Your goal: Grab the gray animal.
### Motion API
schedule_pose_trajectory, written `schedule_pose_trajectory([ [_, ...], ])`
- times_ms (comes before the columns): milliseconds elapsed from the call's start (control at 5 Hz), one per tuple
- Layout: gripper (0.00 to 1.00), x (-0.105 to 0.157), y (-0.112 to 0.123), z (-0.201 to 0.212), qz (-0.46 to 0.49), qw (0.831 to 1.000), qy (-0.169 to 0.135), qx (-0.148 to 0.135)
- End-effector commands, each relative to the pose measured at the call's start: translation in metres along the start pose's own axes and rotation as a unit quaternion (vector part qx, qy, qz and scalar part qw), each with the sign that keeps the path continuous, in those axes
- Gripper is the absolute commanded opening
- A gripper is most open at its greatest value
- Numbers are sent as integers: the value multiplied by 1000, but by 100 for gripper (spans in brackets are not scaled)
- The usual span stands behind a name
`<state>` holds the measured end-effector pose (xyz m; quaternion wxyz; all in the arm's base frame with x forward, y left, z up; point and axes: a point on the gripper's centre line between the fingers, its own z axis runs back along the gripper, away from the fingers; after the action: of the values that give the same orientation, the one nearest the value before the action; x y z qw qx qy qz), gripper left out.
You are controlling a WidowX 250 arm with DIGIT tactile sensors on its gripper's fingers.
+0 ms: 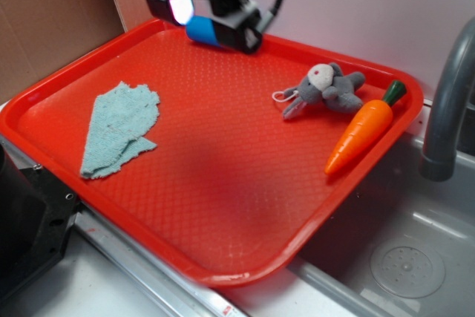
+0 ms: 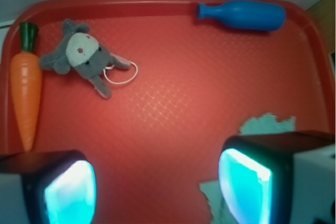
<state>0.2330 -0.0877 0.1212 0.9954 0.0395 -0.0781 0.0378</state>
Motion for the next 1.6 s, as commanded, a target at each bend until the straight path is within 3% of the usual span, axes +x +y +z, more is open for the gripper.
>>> schedule_pose_trajectory([
  [0,100,57,-30,-43,-2,1000,-20,-3],
  [400,100,92,-56,-87,-58,998,-13,-10],
  [600,0,97,-55,-95,-62,998,-12,-19],
  [1000,0,96,-33,-87,-40,999,2,-36],
  [1200,0,85,-13,-61,-3,1000,10,-29],
  [1400,0,58,16,-20,50,998,15,-22],
])
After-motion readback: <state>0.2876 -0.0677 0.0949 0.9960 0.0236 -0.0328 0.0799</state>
